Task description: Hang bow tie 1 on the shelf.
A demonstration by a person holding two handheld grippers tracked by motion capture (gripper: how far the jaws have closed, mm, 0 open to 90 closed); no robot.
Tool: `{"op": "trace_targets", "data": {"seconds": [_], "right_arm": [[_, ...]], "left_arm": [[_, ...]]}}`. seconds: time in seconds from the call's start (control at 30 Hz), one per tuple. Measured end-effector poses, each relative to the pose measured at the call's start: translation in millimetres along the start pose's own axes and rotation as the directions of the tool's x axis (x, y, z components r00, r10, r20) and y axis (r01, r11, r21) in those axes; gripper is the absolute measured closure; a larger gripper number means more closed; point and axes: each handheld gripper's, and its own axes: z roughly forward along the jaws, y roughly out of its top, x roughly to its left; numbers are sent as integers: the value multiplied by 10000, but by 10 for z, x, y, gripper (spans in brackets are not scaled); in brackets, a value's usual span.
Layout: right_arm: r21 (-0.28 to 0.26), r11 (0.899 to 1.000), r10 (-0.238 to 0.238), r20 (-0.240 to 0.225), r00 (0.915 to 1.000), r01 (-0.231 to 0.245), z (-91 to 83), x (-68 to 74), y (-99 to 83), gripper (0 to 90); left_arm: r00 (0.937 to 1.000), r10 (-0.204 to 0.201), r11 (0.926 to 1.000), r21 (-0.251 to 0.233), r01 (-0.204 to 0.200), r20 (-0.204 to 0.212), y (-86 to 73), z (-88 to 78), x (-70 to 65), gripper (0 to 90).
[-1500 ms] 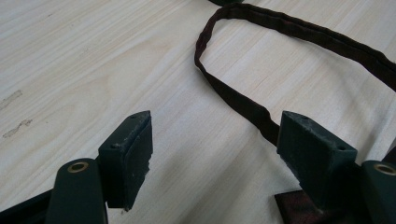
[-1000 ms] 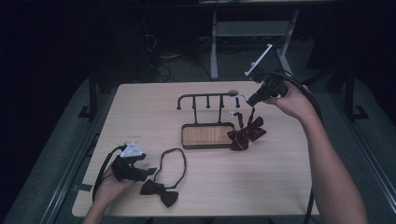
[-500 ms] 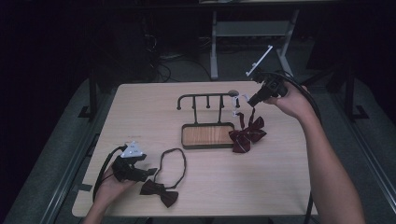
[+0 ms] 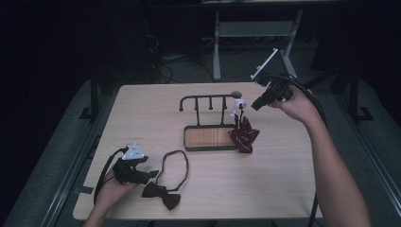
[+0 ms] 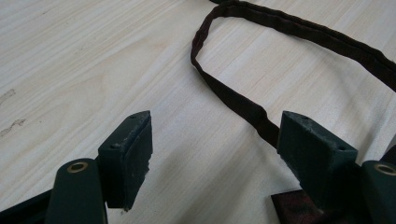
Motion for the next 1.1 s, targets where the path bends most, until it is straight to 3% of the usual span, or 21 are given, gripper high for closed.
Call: {"op": "trace_targets", "data": {"seconds": [0.37,1.1], "right_arm": [[-268,9995,-148,-445,9989,136,29,22,-161,752],[-757,9966,-407,-899,9951,339,146,218,-474,632]], "left_arm": [[10000,-12,10000,41,12,-38,-1,1,-1,269],[10000,-43,10000,-52,43,-37,2,6,-34,270]]}}
